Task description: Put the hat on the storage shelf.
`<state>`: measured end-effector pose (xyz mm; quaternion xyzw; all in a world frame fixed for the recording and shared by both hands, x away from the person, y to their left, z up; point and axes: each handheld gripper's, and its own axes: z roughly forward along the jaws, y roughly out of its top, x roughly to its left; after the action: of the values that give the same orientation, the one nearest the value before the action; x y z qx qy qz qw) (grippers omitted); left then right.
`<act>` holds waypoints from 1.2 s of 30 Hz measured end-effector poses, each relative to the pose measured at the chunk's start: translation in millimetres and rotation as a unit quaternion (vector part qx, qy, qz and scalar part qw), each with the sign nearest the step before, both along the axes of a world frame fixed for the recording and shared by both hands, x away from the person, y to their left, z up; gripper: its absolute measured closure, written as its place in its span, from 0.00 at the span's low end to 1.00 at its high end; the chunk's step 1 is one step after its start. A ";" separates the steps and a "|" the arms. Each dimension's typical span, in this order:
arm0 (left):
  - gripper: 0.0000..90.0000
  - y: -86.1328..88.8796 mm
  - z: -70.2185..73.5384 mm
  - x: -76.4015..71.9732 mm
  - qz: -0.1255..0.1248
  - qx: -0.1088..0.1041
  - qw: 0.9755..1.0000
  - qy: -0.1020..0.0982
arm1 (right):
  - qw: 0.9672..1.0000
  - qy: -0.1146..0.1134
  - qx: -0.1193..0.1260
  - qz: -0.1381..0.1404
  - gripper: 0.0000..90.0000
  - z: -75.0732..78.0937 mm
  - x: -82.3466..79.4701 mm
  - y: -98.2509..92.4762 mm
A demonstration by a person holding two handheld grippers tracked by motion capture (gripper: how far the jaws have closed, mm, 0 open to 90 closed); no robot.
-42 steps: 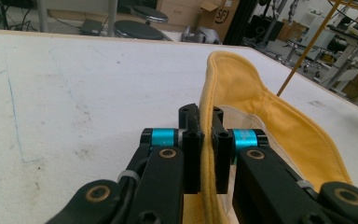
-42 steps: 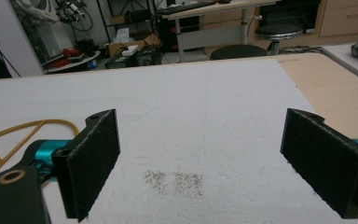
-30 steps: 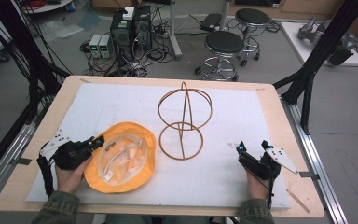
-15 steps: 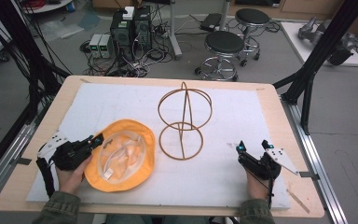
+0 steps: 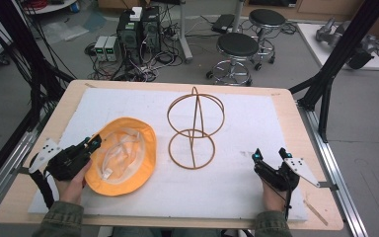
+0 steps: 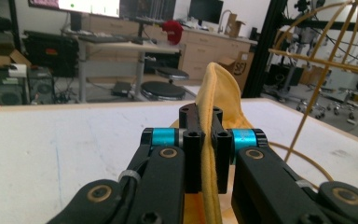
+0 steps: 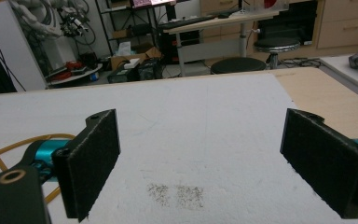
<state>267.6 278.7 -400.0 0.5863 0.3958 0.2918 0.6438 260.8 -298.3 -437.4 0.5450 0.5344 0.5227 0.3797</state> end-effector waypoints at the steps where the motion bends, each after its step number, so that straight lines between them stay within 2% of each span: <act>1: 0.97 0.0 0.0 0.0 0.000 0.000 1.000 0.000 | 1.000 0.000 0.000 0.000 0.12 0.0 0.0 0.0; 8: 0.97 -1.6 12.0 -2.3 0.038 0.006 0.998 -0.040 | 1.000 0.000 0.006 0.001 0.12 0.8 -1.0 -0.1; 11: 0.97 -2.9 16.2 -1.8 0.046 0.010 0.998 -0.046 | 1.000 -0.001 0.008 0.002 0.12 1.0 -1.3 0.5; 14: 0.97 -5.7 23.4 0.0 0.044 0.011 0.997 -0.055 | 1.000 -0.002 0.007 0.005 0.12 1.1 -1.0 1.4; 19: 0.97 -14.2 34.5 2.8 0.040 0.003 0.997 -0.058 | 1.000 -0.001 0.009 0.005 0.12 1.0 -0.4 1.3; 26: 0.97 -26.1 45.0 11.5 0.037 0.000 0.997 -0.075 | 1.000 0.001 0.022 0.004 0.12 1.3 -2.3 -0.7; 29: 0.97 -30.1 51.8 13.8 0.043 0.005 0.995 -0.091 | 1.000 0.001 0.024 0.005 0.12 1.2 -2.2 -0.6; 31: 0.97 -32.3 56.1 14.9 0.053 0.008 0.993 -0.107 | 1.000 0.001 0.024 0.004 0.12 0.9 -1.8 -0.4; 36: 0.97 -35.5 66.4 20.3 0.061 0.011 0.991 -0.122 | 1.000 0.001 0.024 0.005 0.12 0.8 -2.2 -0.2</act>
<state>287.9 243.2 -333.6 0.5280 0.3460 0.4045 0.6618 258.5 -298.5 -436.6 0.5524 0.5245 0.5366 0.3632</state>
